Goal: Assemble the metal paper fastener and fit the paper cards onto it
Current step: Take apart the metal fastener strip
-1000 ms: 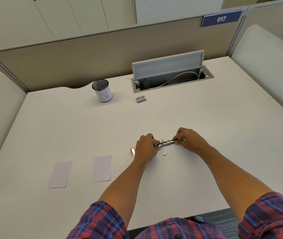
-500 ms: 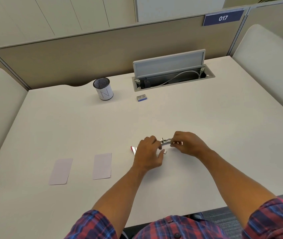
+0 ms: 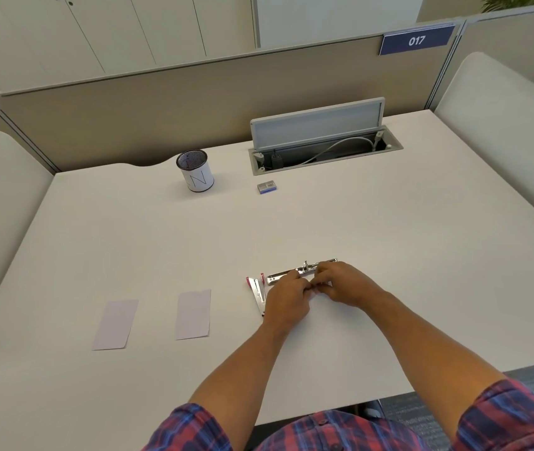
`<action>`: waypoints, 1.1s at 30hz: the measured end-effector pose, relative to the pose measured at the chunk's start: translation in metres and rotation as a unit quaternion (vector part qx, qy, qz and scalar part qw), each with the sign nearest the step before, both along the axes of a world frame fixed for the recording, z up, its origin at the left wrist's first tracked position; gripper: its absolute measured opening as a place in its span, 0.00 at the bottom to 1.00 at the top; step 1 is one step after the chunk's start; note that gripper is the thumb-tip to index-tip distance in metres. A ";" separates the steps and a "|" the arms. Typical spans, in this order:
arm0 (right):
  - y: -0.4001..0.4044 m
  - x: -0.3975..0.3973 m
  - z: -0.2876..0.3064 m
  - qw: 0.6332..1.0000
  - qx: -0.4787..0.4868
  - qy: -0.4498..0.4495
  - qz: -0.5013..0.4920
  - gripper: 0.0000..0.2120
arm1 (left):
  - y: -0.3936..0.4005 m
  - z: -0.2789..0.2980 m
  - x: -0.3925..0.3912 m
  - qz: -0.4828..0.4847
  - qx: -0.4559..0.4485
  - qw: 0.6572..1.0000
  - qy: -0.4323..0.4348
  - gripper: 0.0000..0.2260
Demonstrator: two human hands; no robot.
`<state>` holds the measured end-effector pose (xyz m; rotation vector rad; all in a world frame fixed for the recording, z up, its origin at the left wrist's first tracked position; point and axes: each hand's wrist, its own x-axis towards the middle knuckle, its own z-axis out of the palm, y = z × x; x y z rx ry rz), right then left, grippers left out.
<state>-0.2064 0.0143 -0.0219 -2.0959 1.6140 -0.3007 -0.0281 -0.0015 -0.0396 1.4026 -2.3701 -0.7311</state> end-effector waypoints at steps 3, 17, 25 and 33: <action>-0.001 0.002 0.001 1.000 0.019 0.004 -0.005 0.08 | 0.001 -0.001 -0.001 0.002 -0.003 1.000 -0.002 0.09; -0.004 0.009 0.007 0.992 -0.011 -0.118 -0.050 0.03 | 0.001 0.005 0.025 -0.001 -0.208 0.976 0.059 0.04; -0.047 0.035 0.037 0.966 -0.052 -0.229 -0.106 0.04 | -0.032 0.032 0.029 0.124 -0.213 0.956 0.159 0.10; -0.067 0.040 0.034 0.974 -0.023 -0.209 -0.090 0.03 | -0.057 0.036 0.040 0.139 -0.154 0.964 0.163 0.04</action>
